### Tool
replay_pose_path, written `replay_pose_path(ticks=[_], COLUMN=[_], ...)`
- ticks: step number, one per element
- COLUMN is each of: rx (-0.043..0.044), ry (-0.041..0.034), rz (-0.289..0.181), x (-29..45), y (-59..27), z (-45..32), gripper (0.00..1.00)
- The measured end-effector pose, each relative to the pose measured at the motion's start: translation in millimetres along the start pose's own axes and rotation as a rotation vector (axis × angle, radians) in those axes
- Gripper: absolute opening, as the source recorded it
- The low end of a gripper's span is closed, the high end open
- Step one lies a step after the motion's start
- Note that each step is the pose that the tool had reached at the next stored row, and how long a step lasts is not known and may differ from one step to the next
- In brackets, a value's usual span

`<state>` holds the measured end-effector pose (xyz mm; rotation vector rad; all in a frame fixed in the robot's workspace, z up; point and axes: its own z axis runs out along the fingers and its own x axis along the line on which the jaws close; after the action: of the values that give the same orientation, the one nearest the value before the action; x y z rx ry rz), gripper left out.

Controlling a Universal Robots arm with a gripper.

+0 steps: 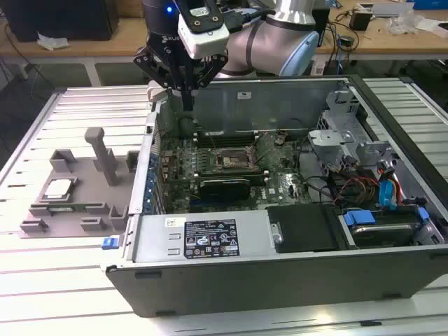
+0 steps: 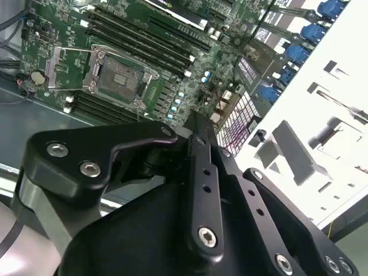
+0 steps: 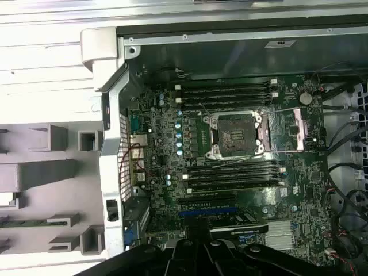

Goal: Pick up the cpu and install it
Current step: 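Reach for the cpu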

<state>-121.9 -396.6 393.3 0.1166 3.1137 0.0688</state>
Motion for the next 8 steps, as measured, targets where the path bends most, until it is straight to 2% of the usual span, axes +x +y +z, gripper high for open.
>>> replay_pose_path(ticks=[1, 8], rx=[-0.0001, 0.0011], ry=[0.0000, 0.0141], rz=[0.000, 0.001], x=[0.0, 0.0], y=[0.0, 0.0], z=[0.0, 0.0], gripper=[0.11, 0.11])
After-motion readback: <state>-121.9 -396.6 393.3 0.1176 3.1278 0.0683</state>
